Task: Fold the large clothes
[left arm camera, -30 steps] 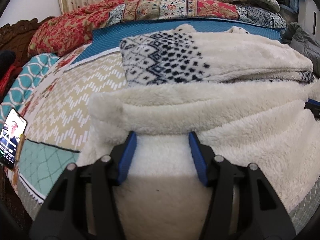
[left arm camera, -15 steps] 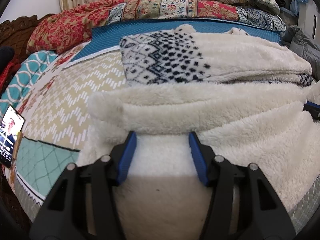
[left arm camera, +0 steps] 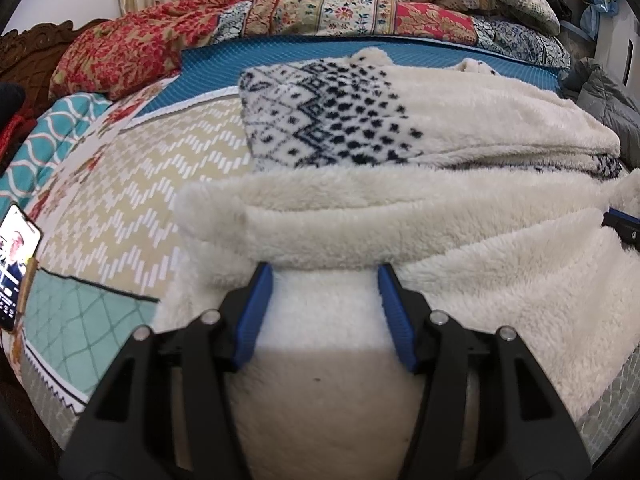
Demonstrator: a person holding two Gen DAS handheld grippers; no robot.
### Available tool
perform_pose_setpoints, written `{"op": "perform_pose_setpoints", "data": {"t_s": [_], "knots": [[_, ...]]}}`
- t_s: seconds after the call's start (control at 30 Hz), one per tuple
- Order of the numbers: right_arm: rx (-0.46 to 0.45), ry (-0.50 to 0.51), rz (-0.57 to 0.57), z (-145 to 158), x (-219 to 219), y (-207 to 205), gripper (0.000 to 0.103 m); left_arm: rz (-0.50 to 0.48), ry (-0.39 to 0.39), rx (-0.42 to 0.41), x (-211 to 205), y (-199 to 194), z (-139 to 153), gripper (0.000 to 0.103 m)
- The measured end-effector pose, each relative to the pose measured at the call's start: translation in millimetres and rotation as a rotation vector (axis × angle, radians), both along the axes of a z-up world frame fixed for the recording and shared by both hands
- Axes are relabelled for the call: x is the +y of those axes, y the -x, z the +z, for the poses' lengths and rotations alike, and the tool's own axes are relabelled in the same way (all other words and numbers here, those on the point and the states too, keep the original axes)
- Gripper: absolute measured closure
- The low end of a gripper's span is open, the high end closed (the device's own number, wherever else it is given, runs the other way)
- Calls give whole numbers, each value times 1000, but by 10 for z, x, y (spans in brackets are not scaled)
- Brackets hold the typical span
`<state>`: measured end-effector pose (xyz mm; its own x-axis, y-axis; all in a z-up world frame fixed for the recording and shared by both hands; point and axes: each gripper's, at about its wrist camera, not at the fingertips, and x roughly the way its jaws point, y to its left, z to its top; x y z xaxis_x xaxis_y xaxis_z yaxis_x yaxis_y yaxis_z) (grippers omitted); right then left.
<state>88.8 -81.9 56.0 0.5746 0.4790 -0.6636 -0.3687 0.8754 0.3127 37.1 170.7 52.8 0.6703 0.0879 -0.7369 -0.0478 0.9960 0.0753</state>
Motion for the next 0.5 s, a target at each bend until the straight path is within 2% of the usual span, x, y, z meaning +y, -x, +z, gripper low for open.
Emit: {"op": "perform_pose_setpoints", "data": {"t_s": [0.5], "knots": [[1,-6,1,2,-2,3,59,-2,3,1,3,-3,-1,49]]}}
